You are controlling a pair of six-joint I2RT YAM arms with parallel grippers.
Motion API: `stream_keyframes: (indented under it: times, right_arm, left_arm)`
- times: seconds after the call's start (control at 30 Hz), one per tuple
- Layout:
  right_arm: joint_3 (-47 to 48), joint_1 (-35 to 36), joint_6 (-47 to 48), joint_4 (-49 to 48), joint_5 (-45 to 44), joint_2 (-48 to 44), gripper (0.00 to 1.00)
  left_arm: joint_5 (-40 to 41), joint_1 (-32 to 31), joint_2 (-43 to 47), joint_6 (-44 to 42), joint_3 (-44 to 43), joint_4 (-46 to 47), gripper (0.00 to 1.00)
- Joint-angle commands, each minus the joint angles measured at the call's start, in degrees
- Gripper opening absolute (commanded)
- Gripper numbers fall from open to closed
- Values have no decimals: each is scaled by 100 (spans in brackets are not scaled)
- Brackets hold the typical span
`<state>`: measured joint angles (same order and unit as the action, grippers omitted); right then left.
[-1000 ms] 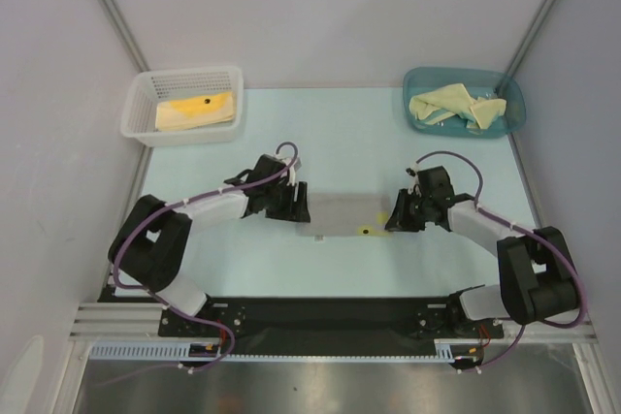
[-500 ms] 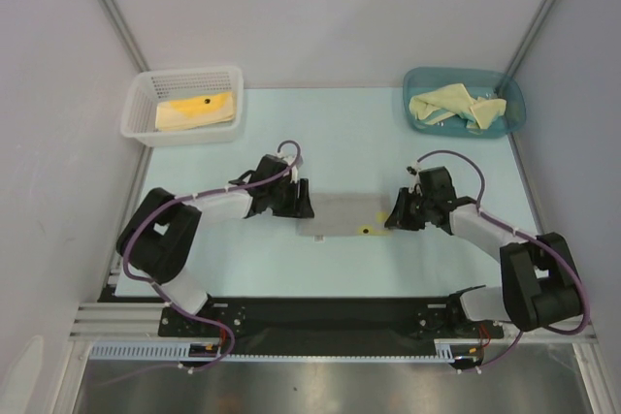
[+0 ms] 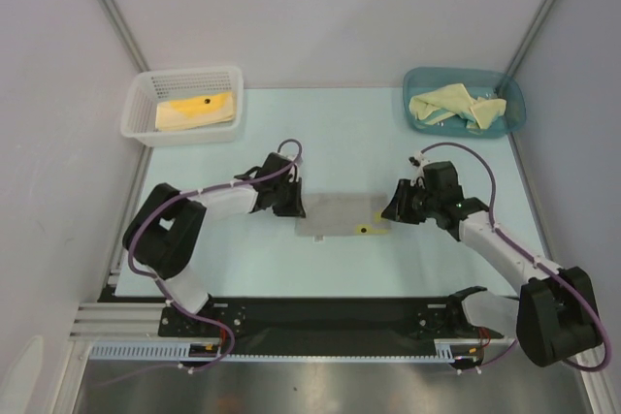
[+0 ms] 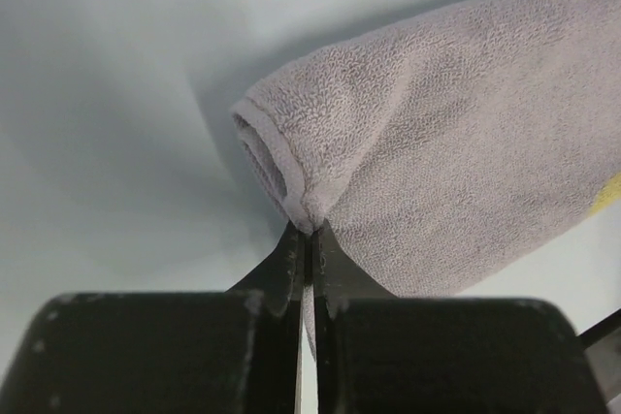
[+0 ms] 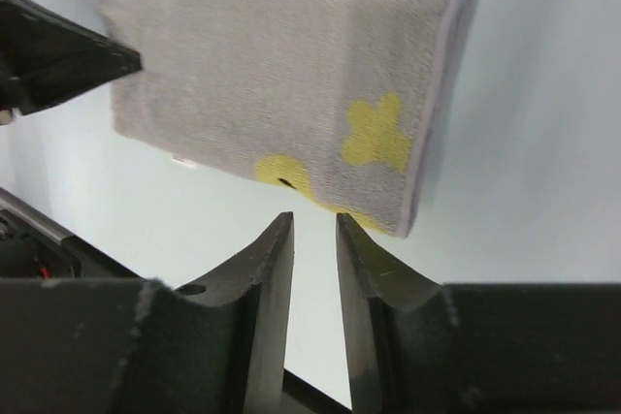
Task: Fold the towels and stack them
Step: Neatly place the folded towel into the bin
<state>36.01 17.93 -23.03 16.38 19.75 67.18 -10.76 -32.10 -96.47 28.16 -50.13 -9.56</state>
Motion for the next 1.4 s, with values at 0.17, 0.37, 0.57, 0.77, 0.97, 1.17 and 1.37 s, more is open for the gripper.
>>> stream_keyframes:
  times: [0.17,0.37,0.57,0.77,0.97,1.17,1.37]
  right_arm:
    - [574,149,-97,330,-41,-626,51]
    - [670,149,0,366,-103,-592,100]
    - [662,149,17,234,-32,-407,100]
    - [565,149,44,41,-111,-258,100]
    - [521,228,-149,-302,135,216,63]
    - [583,272,-202,-697,293,1068,31]
    - [390,184,-229,-926,2,1798,25]
  left_arm:
    - [478,-25,22,-74,-972,-1020,0]
    - [1059,-69,-21,-153,-1324,-1575,0]
    - [1340,-77,-197,-153,-1438,-1724,0]
    - [1323,-69,-215,-100,-1175,-1566,33]
    - [1060,19,-206,-144,-1105,-1383,54]
    - [93,327,-92,-100,-727,-838,62]
    - [-320,467,-136,-153,-559,-626,66]
